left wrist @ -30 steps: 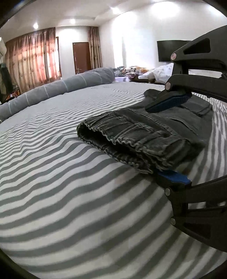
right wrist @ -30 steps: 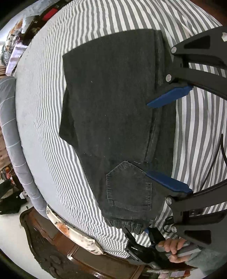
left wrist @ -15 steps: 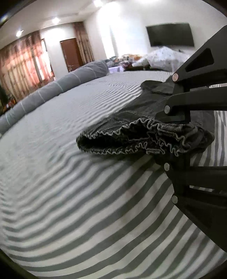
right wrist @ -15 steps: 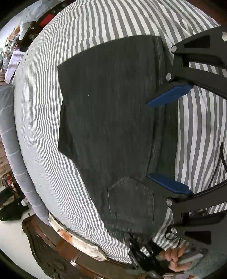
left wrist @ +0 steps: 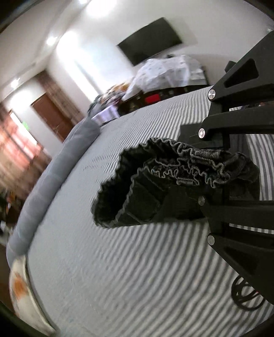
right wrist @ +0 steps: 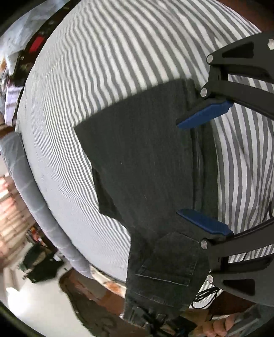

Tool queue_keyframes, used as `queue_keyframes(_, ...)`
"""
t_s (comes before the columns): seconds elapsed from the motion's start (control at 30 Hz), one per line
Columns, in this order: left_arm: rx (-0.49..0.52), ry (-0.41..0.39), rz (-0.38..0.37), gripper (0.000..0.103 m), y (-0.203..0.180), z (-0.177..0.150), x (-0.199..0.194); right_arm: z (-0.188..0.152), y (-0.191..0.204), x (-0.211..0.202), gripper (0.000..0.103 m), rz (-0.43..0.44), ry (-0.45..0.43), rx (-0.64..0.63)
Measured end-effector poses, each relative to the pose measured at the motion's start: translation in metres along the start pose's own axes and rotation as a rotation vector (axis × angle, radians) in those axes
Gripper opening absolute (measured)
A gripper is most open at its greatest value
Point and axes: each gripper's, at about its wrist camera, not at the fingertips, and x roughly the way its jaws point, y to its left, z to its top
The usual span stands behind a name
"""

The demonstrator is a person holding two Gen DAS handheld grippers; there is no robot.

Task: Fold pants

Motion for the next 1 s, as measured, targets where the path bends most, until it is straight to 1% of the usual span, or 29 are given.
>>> queue_keyframes(0.1, 0.043, 0.039, -0.014, 0.020, -0.034, -0.002, 0.023, 0.001, -0.023, -0.006, 0.077, 0.002, -0.012, 0.048)
queue_keyframes(0.23, 0.120, 0.104, -0.021, 0.020, -0.081, -0.017, 0.063, 0.001, -0.061, -0.013, 0.077, 0.002, -0.026, 0.131)
queue_keyframes(0.33, 0.153, 0.154, -0.025, 0.020, -0.104, -0.029, 0.091, -0.001, -0.084, -0.019, 0.077, -0.004, -0.040, 0.173)
queue_keyframes(0.4, 0.184, 0.203, -0.021, 0.020, -0.121, -0.042, 0.115, -0.001, -0.100, -0.021, 0.077, -0.006, -0.046, 0.197)
queue_keyframes(0.5, 0.220, 0.255, -0.010, 0.020, -0.138, -0.061, 0.142, -0.001, -0.119, -0.023, 0.077, -0.007, -0.055, 0.235)
queue_keyframes(0.57, 0.258, 0.283, 0.015, 0.020, -0.148, -0.074, 0.160, -0.001, -0.130, -0.023, 0.077, -0.008, -0.055, 0.252)
queue_keyframes(0.77, 0.326, 0.330, 0.100, 0.021, -0.152, -0.100, 0.199, 0.000, -0.149, -0.017, 0.077, -0.011, -0.045, 0.273)
queue_keyframes(0.83, 0.355, 0.343, 0.125, 0.023, -0.152, -0.108, 0.206, -0.001, -0.155, -0.015, 0.077, -0.010, -0.042, 0.287)
queue_keyframes(0.87, 0.370, 0.358, 0.127, 0.025, -0.155, -0.112, 0.210, -0.001, -0.158, -0.014, 0.077, -0.008, -0.040, 0.293)
queue_keyframes(0.9, 0.377, 0.366, 0.129, 0.030, -0.157, -0.114, 0.214, -0.001, -0.160, -0.013, 0.077, -0.008, -0.039, 0.298)
queue_keyframes(0.93, 0.384, 0.375, 0.136, 0.032, -0.160, -0.117, 0.217, -0.001, -0.161, -0.013, 0.077, -0.010, -0.039, 0.302)
queue_keyframes(1.0, 0.379, 0.388, 0.107, 0.043, -0.162, -0.119, 0.216, -0.001, -0.163, -0.013, 0.077, -0.012, -0.040, 0.305)
